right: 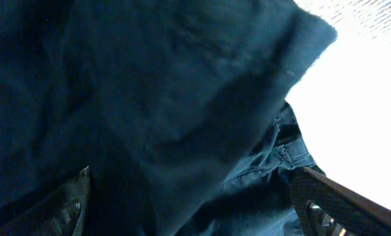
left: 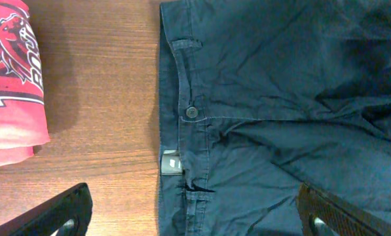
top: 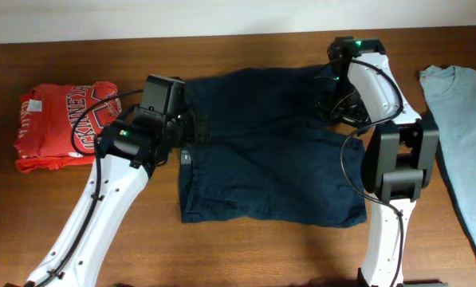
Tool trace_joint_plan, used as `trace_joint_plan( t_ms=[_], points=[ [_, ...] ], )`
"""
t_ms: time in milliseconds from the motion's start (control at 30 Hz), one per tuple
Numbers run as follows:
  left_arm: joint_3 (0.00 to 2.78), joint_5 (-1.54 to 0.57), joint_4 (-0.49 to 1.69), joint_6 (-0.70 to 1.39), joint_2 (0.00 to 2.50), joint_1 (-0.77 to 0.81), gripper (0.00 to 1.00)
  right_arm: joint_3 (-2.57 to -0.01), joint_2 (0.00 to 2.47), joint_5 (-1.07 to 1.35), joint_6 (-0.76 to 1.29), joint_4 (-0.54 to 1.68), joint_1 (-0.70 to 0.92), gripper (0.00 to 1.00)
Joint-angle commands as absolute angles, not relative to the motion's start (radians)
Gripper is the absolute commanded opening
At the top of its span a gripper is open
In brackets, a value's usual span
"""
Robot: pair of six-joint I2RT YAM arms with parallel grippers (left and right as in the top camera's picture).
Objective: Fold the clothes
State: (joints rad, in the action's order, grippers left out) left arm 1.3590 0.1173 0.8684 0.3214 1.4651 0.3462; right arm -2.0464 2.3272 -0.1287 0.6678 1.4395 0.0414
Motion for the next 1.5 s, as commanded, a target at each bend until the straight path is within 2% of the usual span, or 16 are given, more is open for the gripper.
trace_joint_plan(
  t_ms=[0,200,567,800,933,1133,1267,1467],
  points=[
    [1.362,0.131,0.868,0.297,1.474,0.344,0.99,-2.066,2.283,-0.1,0.615,1.444,0.027,0.97],
    [1.362,0.131,0.868,0.298,1.506,0.344,0.99,-2.153,2.22,-0.052,0.451,1.497,0.007,0.96],
    [1.383,0.073,0.87,0.244,1.562,0.344,0.99,-2.169,2.006,-0.03,0.369,1.672,0.0,0.97],
    [1.408,0.059,1.056,0.258,1.492,0.344,0.99,-2.055,1.772,0.016,0.349,1.699,0.0,0.97],
    [1.408,0.043,1.212,0.367,1.464,0.344,0.99,-1.855,1.593,0.026,0.376,1.694,0.0,0.97],
    [1.388,-0.094,1.359,0.39,1.458,0.344,0.99,-1.371,1.335,0.205,0.375,1.567,-0.001,0.97],
    [1.258,-0.149,1.309,0.39,1.458,0.344,0.99,-1.051,1.254,0.284,0.374,1.403,0.0,0.97],
    [0.992,-0.267,1.082,0.388,1.458,0.344,0.99,-0.899,1.256,0.28,0.374,1.267,-0.001,0.96]
  ],
)
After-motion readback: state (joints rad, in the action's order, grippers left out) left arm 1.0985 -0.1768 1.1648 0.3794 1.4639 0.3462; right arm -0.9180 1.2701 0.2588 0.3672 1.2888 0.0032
